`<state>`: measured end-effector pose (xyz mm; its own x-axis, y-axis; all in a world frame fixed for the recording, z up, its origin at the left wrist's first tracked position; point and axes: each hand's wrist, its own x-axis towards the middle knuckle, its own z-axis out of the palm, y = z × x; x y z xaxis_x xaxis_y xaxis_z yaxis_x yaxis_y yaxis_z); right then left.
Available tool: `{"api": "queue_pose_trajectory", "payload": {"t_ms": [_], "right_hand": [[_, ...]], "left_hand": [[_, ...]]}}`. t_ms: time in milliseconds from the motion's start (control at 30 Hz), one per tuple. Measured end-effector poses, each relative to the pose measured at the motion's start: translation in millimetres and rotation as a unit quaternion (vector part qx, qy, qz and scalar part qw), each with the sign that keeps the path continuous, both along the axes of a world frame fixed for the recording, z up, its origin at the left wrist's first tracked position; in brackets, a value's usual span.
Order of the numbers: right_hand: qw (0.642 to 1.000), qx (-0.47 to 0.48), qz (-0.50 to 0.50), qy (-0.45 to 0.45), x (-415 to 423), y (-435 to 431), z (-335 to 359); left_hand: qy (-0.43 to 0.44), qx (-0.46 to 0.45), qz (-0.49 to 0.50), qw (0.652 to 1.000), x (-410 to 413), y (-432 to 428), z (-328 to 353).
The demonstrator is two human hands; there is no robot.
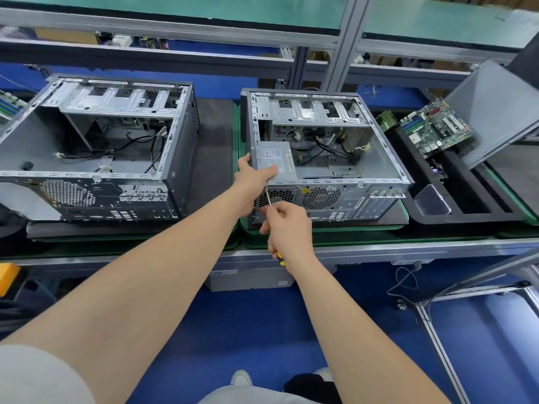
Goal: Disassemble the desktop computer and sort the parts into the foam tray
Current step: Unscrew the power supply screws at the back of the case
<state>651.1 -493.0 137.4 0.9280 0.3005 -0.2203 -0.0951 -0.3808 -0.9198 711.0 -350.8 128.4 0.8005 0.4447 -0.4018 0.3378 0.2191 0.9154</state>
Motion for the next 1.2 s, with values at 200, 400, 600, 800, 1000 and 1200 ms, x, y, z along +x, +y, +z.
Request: {"api": "queue_pose_trajectory", "payload": {"t_ms": [200,400,600,800,1000,1200], "right_hand": [[0.919,-0.294,0.013,-0.261,-10.5,10.0,-2.9],[0.965,-0.186,-0.001,-0.184,-5.2,5.7,2.1],[0.986,-0.128,-0.021,-0.109,-0.6,5.3,2.5],[0.997,-0.006,-0.056,0.051,-0.5,6.8,7.9],[0.934,0.201,-0.058,0.291,4.2,1.2,13.9],[0.804,0.393,0.015,0.446,1.0,-13.2,4.5]], "left_hand": [[-0.006,0.006,-0.014,1.000,-1.0,-0.3,0.4],[0.011,-0.015,0.025,1.000,-24.0,-1.2,7.5],[0.054,-0.105,0.109,0.987,-72.8,-15.1,-3.1],[0.015,-0.203,0.025,0.979,-78.8,-33.4,6.7],[0.003,-0.230,0.038,0.972,-72.2,-36.9,15.8],[0.010,-0.257,0.042,0.965,-70.5,-36.4,19.6]]}}
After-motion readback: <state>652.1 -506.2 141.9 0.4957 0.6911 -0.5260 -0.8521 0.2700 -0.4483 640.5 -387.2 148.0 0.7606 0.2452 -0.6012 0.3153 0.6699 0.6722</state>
